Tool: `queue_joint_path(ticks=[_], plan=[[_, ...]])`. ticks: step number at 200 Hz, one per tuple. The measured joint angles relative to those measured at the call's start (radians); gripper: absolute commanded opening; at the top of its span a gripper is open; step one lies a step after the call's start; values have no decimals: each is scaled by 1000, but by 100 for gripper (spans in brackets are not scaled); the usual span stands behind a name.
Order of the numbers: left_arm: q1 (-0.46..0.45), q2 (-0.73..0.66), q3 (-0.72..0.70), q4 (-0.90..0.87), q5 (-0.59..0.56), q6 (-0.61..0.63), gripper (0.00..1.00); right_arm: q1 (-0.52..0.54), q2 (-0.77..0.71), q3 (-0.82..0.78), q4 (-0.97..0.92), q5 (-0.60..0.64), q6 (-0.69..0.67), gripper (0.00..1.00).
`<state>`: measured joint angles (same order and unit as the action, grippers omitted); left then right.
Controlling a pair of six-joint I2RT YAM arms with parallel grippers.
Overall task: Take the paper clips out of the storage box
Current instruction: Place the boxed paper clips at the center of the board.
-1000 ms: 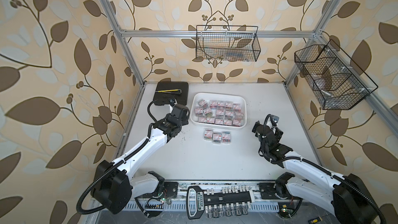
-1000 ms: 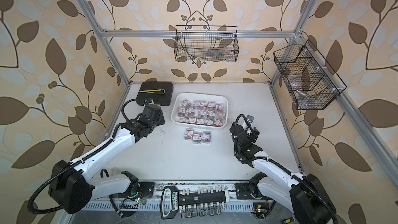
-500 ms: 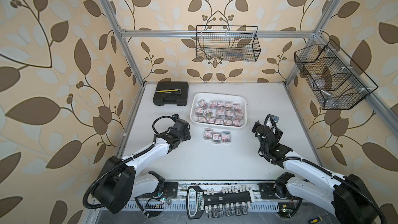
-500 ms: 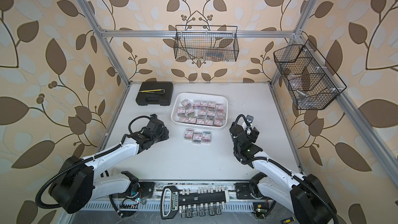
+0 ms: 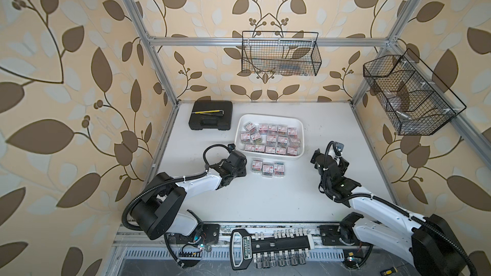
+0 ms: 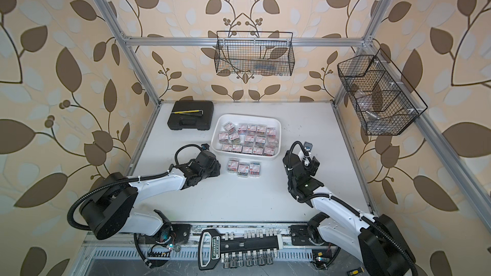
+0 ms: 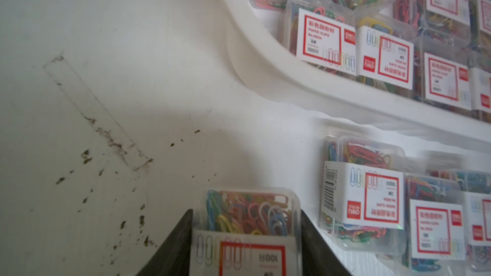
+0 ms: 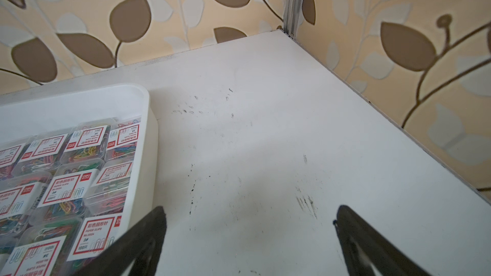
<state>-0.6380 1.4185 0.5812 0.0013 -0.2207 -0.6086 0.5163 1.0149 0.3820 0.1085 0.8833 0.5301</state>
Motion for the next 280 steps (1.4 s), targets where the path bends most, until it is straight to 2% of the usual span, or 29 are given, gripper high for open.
queue_joint_path(ticks=[32,103,185,199,220,241,261,280], plan=[[-23,71,27,35,0,1,36,1,0,0,0,0,0,100],[-31,102,35,86,0,3,45,1,0,0,0,1,0,100],[-31,119,56,96,-8,9,71,5,0,0,0,4,0,100],[-31,116,56,97,-8,10,70,5,0,0,0,4,0,100],[-31,98,53,103,-8,12,61,5,-3,0,0,4,-1,100],[-31,60,27,127,-15,2,58,16,-24,1,-2,2,-3,100],[-31,13,-21,159,-18,-5,55,69,-49,-2,74,-39,-19,100],[-31,-14,-63,188,-23,-23,52,171,-31,-4,225,-69,-56,100]])
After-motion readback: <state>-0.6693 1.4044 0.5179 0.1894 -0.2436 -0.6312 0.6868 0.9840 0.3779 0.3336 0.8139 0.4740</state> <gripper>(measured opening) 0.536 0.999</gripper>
